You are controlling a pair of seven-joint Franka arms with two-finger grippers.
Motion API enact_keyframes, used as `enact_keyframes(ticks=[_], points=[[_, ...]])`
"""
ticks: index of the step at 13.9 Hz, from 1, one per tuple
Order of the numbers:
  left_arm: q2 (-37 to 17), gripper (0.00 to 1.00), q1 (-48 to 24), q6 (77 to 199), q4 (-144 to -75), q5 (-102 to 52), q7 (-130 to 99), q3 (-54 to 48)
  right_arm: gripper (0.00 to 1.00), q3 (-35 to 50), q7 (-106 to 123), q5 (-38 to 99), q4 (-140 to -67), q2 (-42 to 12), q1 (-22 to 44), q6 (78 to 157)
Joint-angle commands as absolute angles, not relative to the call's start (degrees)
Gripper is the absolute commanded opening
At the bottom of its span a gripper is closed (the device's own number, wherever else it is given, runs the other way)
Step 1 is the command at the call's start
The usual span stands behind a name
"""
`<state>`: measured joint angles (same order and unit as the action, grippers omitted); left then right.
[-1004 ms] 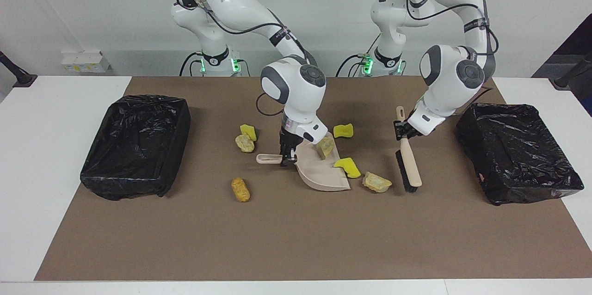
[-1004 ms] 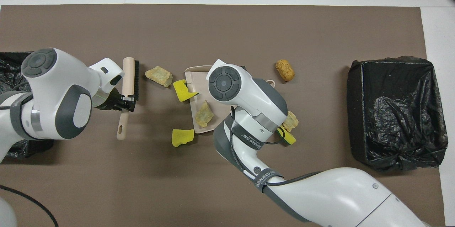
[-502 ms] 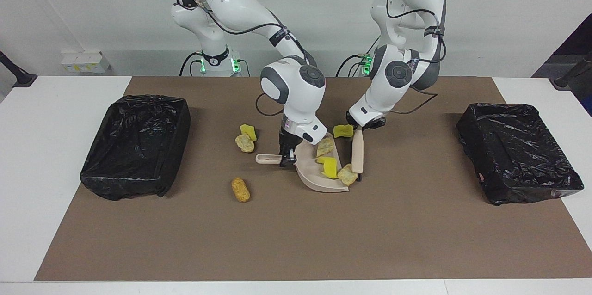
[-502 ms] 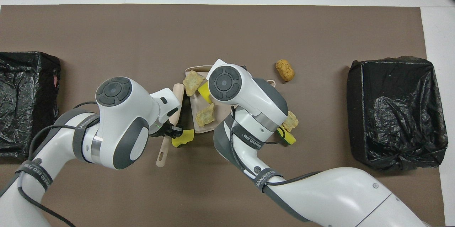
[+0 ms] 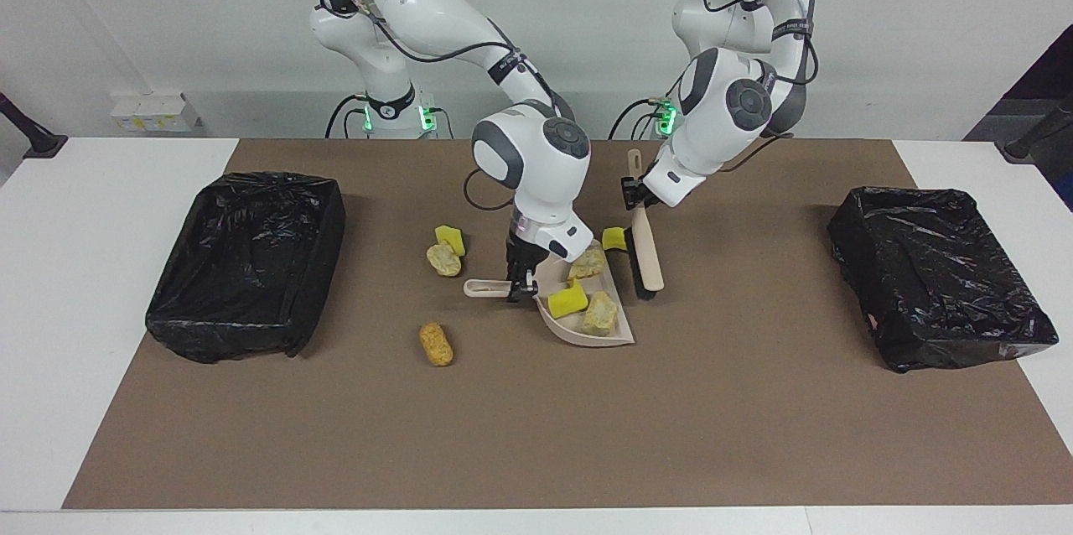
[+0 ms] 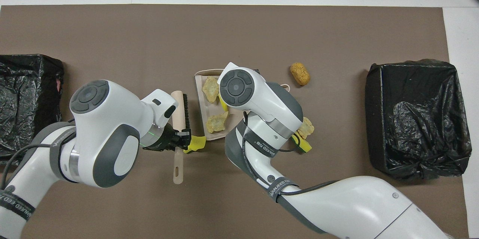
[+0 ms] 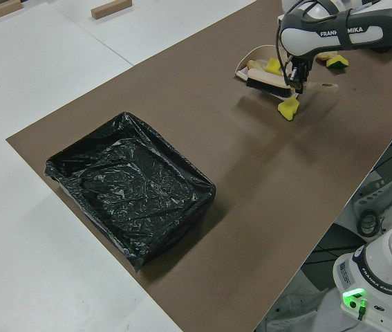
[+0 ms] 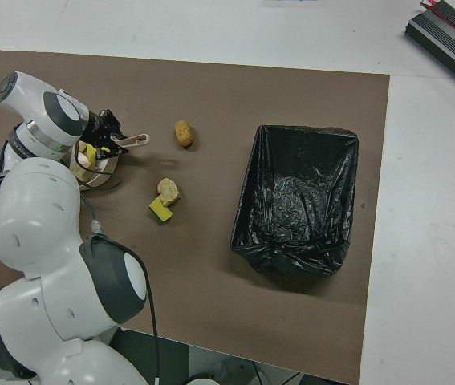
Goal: Sweep and dump trash in bin
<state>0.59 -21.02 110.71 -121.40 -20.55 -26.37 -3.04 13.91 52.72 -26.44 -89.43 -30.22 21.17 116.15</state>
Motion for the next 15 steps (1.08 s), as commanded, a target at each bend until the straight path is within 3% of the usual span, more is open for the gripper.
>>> enact_keyframes(ticks=[1, 4, 7, 10, 15], points=[[5.70, 0.00, -20.39, 103.13, -122.52, -21.27, -43.61, -3.08, 0.00, 14.41, 53.88, -26.89, -89.03, -31.11, 20.74, 116.81], [9.12, 0.00, -20.83, 97.12, -126.28, -21.18, -54.91, -3.08, 0.00, 14.41, 53.79, -26.89, -89.03, -31.11, 20.74, 116.81], [14.31, 0.00, -23.71, 100.79, -134.45, -21.18, -56.60, -3.69, 0.00, 14.41, 53.79, -26.89, -89.03, -31.11, 20.74, 116.81], [14.15, 0.00, -29.87, 110.36, -139.56, -21.44, -56.34, -3.78, 0.00, 14.41, 54.40, -26.98, -89.03, -31.11, 20.74, 116.63], [8.27, 0.00, -34.63, 122.42, -138.61, -22.32, -52.23, -3.78, 0.00, 14.41, 57.92, -28.73, -89.56, -30.59, 20.92, 115.23]])
